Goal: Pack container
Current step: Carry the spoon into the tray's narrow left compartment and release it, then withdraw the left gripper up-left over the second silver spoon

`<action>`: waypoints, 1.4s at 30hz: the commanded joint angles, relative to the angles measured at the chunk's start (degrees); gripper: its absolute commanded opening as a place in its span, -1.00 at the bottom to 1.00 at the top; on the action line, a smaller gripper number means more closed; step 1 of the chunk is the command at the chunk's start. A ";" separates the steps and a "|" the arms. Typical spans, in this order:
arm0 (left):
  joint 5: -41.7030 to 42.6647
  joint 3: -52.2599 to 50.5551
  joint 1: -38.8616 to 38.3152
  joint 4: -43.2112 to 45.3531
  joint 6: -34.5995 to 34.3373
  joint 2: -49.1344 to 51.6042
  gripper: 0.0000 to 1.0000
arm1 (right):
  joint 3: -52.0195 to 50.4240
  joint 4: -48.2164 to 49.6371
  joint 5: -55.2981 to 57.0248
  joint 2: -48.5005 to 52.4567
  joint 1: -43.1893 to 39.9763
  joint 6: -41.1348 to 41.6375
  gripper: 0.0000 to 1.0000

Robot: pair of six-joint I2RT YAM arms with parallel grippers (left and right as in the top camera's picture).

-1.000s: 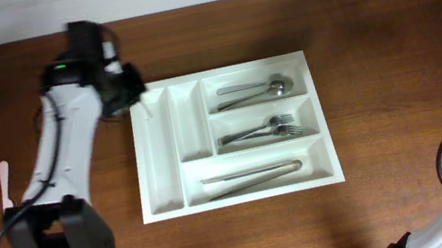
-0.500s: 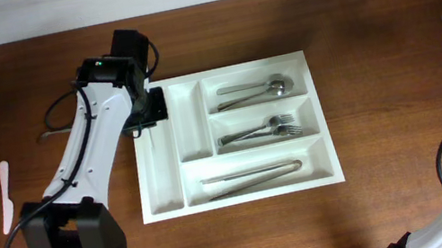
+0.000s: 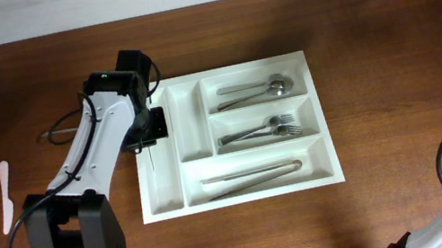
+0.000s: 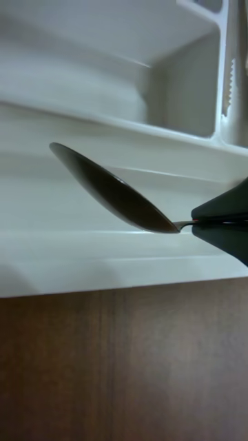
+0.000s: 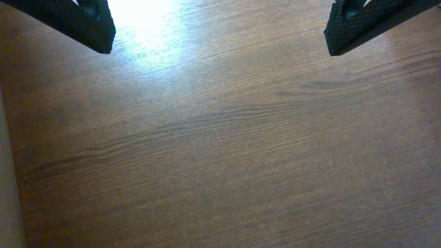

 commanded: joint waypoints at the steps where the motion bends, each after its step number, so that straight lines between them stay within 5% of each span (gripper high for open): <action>1: 1.31 -0.39 0.13 0.48 0.13 -0.66 -0.95 | 0.02 0.00 0.09 -0.09 -0.37 0.42 0.98; 19: 1.49 -5.81 -2.25 2.21 2.23 -0.55 -0.83 | 0.02 0.00 0.09 -0.09 -0.37 0.44 0.98; 24: 1.51 -1.97 -2.23 4.39 1.55 -0.57 -0.53 | 0.02 0.00 0.09 -0.09 -0.37 0.42 0.98; 27: 1.49 3.93 -2.12 4.15 1.55 -0.57 -0.13 | 0.02 0.00 0.09 -0.09 -0.37 0.42 0.98; 28: 1.49 6.14 -1.92 3.98 1.55 -0.57 0.73 | 0.02 0.00 0.11 -0.09 -0.37 0.42 0.98; 29: 1.49 8.17 -1.73 3.96 1.57 -0.57 0.98 | 0.02 -0.02 0.11 -0.09 -0.37 0.42 0.98; 38: 8.61 15.28 0.76 4.48 1.42 -0.57 0.98 | 0.02 0.00 0.09 -0.09 -0.37 0.44 0.98; 42: 8.33 15.82 2.84 4.63 -10.82 -0.57 0.98 | 0.02 0.00 0.09 -0.09 -0.37 0.42 0.98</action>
